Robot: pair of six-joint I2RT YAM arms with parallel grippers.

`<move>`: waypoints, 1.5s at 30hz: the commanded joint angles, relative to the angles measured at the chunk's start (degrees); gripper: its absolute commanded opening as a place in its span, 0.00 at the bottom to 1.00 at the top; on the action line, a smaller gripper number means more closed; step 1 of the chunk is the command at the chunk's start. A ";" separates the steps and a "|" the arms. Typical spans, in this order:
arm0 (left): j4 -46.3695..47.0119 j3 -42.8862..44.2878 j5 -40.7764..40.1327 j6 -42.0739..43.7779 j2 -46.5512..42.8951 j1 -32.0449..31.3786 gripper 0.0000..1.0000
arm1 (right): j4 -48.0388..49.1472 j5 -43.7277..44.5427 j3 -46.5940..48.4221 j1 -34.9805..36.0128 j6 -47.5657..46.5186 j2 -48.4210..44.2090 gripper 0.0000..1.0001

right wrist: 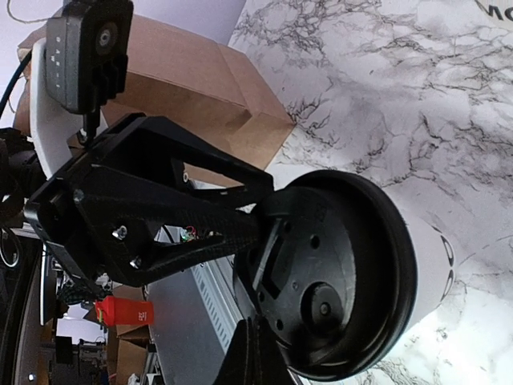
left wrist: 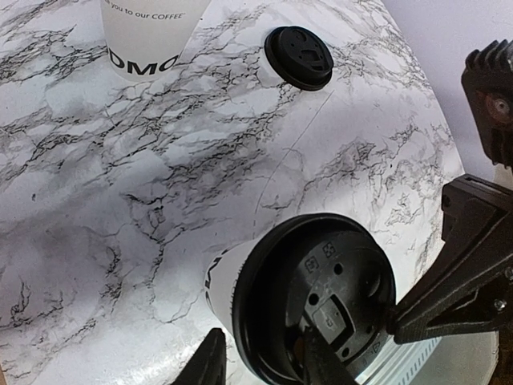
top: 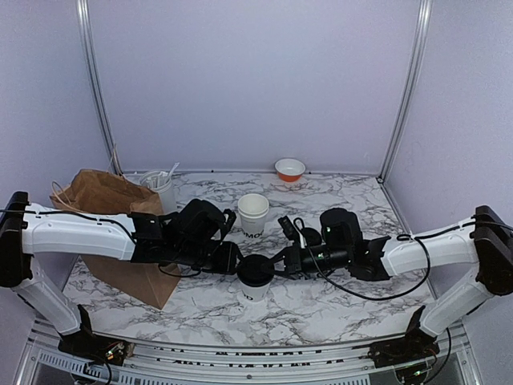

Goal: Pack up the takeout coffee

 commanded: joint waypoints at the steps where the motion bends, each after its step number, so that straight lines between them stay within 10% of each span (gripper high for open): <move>1: -1.70 1.33 -0.26 0.88 0.98 -0.18 0.33 | -2.42 -0.04 4.37 -0.05 -2.60 -3.21 0.00; 15: -2.01 1.59 -0.26 1.01 1.18 -0.17 0.33 | 8.98 -3.55 -3.84 0.77 2.25 8.20 0.00; 33: -2.22 1.69 -0.30 1.06 0.99 -0.14 0.33 | 0.80 4.00 6.84 -2.10 -0.83 -2.33 0.00; 45: -2.22 1.47 -0.51 1.01 0.88 -0.18 0.33 | 4.17 3.03 4.47 -2.61 6.71 12.36 0.00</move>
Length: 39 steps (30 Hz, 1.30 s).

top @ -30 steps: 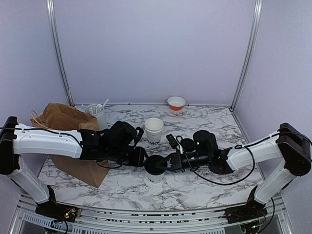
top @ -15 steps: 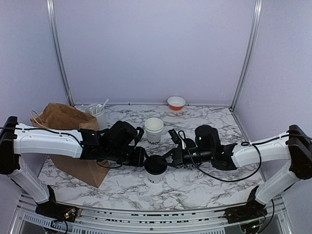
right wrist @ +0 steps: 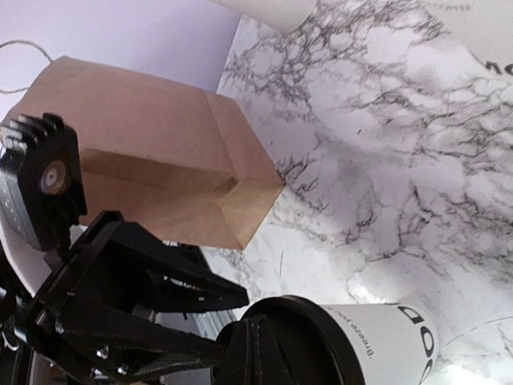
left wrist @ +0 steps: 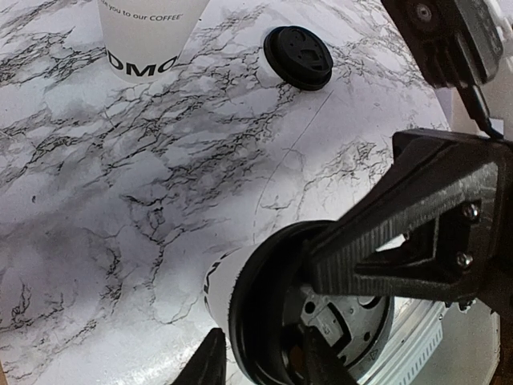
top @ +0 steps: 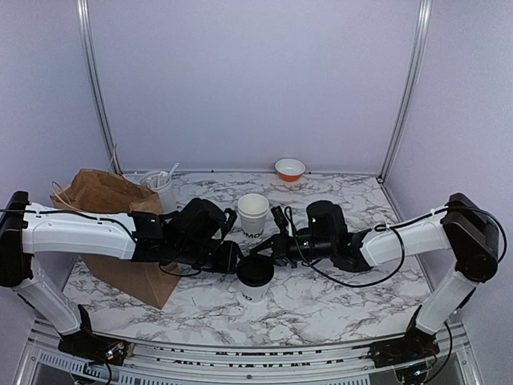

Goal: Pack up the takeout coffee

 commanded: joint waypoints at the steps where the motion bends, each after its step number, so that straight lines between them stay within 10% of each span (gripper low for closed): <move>1: -1.85 0.97 -0.59 0.62 0.64 -0.17 0.33 | 0.68 0.73 -3.36 -0.28 4.42 1.47 0.00; 18: -1.84 0.96 -0.51 0.79 0.56 -0.15 0.33 | -4.90 -1.34 0.13 1.06 -7.23 -11.89 0.00; 29: -1.85 1.17 -0.42 0.71 0.83 -0.16 0.33 | 5.30 -4.68 -10.92 2.90 0.82 -1.71 0.00; 39: -2.17 2.33 0.02 1.45 0.88 -0.15 0.33 | -12.46 3.16 -1.31 2.63 -7.54 -11.66 0.00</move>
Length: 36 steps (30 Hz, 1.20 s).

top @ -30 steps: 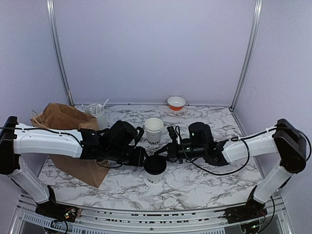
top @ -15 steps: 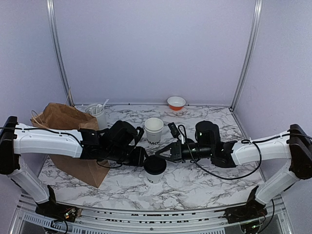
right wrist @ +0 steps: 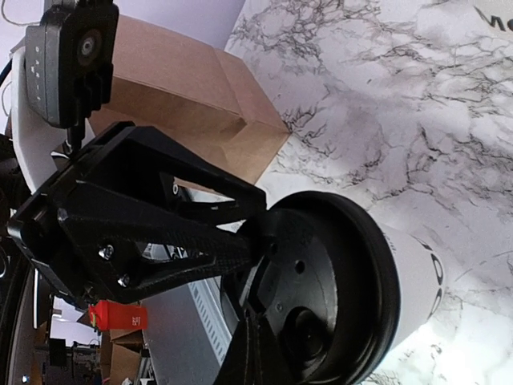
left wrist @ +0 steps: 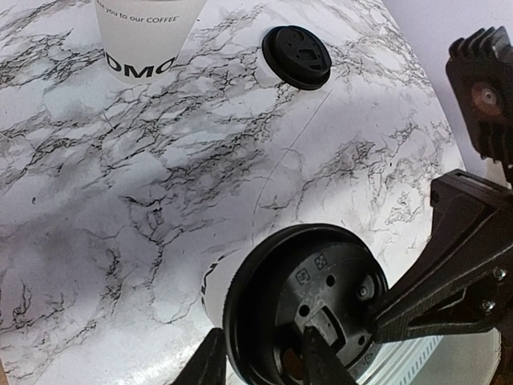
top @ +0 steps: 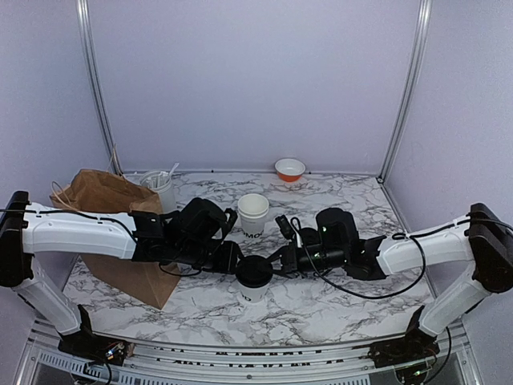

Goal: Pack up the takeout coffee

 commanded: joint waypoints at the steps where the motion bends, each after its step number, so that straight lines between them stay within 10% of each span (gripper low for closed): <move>1: -1.85 2.08 -0.02 1.28 0.70 -0.17 0.33 | -13.24 6.21 6.80 0.08 -5.64 -4.56 0.00; 12: -5.51 7.28 -2.16 4.28 -2.20 -0.13 0.35 | -36.20 24.90 19.85 1.42 -19.50 -9.86 0.14; 26: -6.63 10.69 -12.62 8.94 -12.62 -0.15 0.44 | -50.00 39.37 28.04 9.13 -25.47 -5.09 0.76; 36: -3.75 9.31 -13.30 12.31 -19.03 -0.18 0.63 | -54.32 43.49 33.27 13.73 -22.79 1.47 0.82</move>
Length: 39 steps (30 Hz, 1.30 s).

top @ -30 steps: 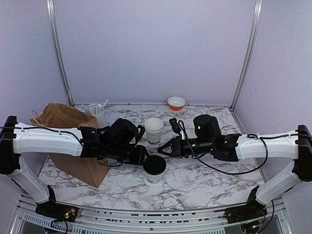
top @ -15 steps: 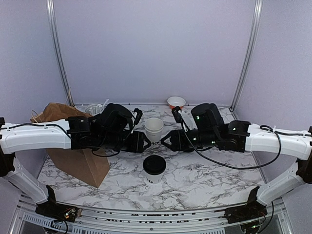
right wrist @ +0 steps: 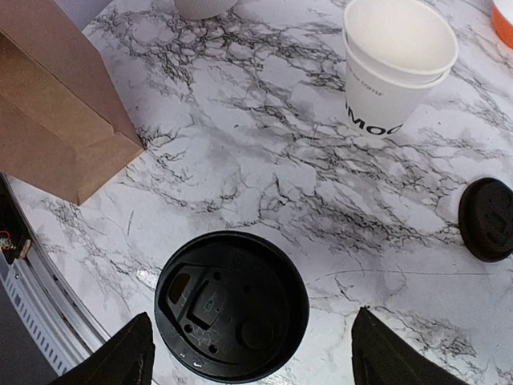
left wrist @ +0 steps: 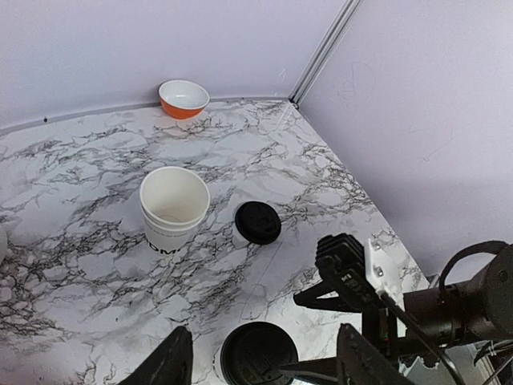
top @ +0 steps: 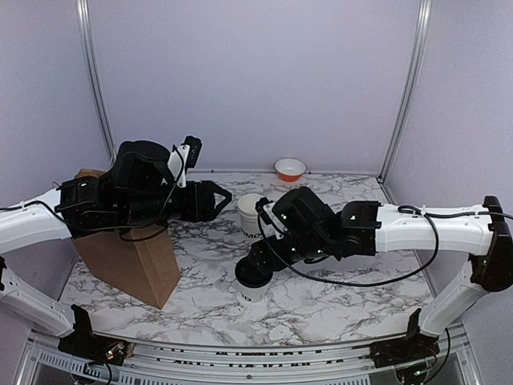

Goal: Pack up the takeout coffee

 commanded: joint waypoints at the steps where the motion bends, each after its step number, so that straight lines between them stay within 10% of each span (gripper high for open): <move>1: 2.15 -0.35 0.37 2.36 -2.67 -0.16 0.64 | -1.32 2.09 2.77 0.85 1.72 0.57 0.81; 39: 4.65 -3.15 -0.66 1.69 -5.84 -0.07 0.66 | -13.17 10.55 13.79 6.83 1.28 14.09 0.85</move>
